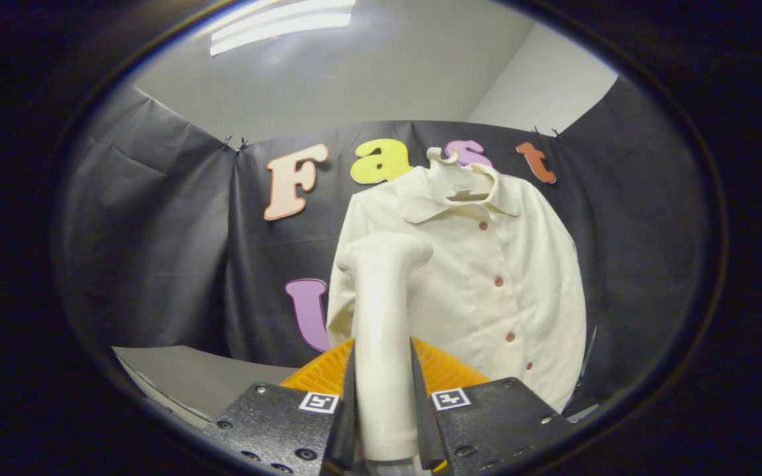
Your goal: Iron the clothes twice with a garment steamer, once on the left side and once on the right side.
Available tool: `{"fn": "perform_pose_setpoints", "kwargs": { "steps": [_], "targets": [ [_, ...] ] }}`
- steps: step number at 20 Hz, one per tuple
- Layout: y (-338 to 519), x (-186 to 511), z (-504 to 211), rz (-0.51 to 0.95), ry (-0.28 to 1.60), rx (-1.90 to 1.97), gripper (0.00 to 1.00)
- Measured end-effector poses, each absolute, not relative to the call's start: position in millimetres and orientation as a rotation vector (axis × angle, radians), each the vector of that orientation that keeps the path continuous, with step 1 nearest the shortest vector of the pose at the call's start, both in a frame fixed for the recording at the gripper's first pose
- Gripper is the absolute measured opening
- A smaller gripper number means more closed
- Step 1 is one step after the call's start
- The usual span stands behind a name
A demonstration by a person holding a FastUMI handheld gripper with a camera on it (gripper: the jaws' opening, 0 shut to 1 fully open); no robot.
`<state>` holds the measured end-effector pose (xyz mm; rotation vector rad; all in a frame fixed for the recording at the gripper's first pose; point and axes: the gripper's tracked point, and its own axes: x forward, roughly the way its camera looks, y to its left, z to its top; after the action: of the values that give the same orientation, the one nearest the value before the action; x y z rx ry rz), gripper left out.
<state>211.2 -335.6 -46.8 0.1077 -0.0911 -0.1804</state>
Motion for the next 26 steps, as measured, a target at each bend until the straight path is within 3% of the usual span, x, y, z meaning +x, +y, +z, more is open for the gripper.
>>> {"fn": "perform_pose_setpoints", "kwargs": {
  "steps": [26],
  "targets": [
    [-351,178,-185,-0.175,0.092,0.208,0.36]
  ]
}}
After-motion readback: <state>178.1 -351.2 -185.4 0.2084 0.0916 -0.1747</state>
